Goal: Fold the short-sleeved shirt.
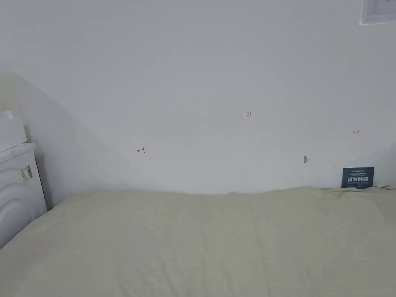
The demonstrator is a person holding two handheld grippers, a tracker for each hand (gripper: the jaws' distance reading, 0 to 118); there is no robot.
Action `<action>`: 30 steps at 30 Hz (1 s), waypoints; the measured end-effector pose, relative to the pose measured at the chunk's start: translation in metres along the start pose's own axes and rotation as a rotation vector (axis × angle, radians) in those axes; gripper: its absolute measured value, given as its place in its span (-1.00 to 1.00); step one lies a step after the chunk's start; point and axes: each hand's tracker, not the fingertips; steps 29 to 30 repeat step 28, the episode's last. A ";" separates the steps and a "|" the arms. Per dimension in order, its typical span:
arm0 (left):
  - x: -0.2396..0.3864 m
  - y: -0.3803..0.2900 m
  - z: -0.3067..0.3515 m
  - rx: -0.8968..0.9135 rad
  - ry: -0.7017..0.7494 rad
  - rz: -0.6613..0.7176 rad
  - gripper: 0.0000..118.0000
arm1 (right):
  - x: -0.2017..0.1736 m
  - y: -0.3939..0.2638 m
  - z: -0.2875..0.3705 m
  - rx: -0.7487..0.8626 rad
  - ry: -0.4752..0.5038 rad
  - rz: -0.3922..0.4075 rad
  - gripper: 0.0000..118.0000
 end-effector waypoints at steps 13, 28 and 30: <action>0.003 0.002 -0.001 -0.008 -0.013 0.004 0.96 | -0.033 -0.002 0.001 0.016 -0.115 0.139 0.95; 0.008 0.006 0.004 0.012 -0.048 -0.005 0.96 | -0.032 -0.004 0.008 0.087 0.104 0.106 0.94; 0.008 0.006 0.004 0.012 -0.048 -0.005 0.96 | -0.032 -0.004 0.008 0.087 0.104 0.106 0.94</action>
